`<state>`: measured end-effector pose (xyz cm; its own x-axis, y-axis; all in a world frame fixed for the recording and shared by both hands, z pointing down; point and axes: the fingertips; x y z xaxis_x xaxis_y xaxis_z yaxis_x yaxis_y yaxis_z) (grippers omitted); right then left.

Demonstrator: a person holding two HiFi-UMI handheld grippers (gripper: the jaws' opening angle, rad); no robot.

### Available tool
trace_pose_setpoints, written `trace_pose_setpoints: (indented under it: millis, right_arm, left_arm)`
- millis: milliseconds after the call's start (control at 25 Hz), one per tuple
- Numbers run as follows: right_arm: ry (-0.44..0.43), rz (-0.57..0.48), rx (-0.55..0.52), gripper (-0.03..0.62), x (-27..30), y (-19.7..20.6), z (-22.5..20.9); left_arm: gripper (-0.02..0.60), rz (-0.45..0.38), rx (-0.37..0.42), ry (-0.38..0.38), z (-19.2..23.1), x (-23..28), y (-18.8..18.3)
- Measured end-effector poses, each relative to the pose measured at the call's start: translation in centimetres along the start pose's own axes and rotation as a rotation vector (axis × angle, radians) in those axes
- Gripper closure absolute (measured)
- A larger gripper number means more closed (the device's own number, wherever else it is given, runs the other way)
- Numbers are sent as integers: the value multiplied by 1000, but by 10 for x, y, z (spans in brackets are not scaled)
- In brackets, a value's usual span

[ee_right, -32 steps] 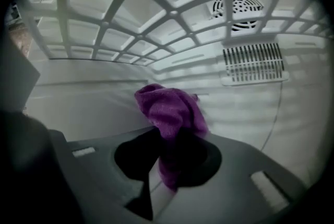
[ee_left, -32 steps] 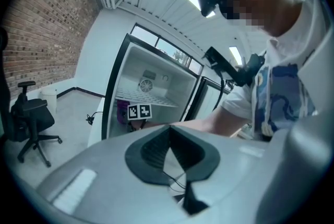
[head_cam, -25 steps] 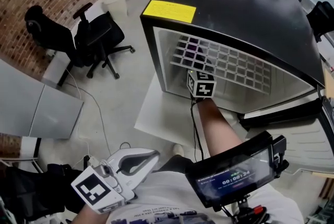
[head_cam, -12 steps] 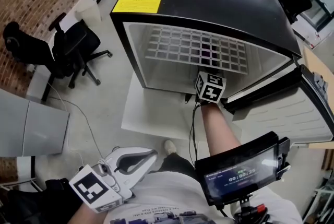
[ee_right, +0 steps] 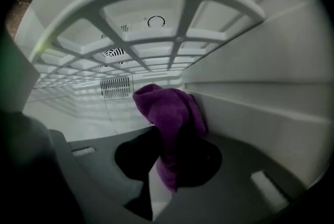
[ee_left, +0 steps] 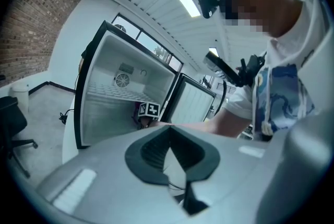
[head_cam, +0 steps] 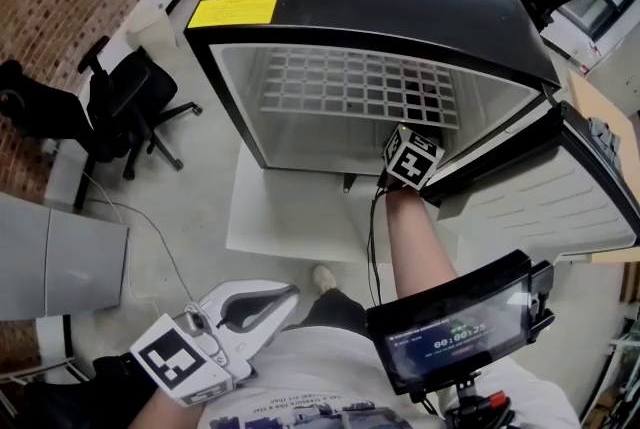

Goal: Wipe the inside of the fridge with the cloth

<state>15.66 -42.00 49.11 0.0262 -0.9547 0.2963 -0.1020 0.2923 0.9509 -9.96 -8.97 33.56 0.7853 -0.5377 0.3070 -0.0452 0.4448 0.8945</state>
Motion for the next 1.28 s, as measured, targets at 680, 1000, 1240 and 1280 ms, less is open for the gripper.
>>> trace_pose_setpoints:
  millis: [680,1000,1240,1280]
  right_arm:
    - [109,-11,37,520,-96,24,-16]
    - [101,1,5,520,-137,40,-11]
    - [42,10,-63,520,-125,37,6]
    - [33,13,-70,520,-118,36,8]
  left_arm:
    - [574,10,36,105,-28,-42,22]
    - [574,21,40,148,-40,-59,33]
    - [574,6,57,139,-39,-57,28]
    - [574,-3,55,134,-38,-56,24]
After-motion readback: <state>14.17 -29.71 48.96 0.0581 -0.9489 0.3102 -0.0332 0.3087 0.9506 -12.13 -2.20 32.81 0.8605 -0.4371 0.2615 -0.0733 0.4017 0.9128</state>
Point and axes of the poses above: the fingertips, and each gripper's own axes: x forward along the fingers, z to its left, y out of its underside, and after that the axes turned 8 degrees about -y, right-handed
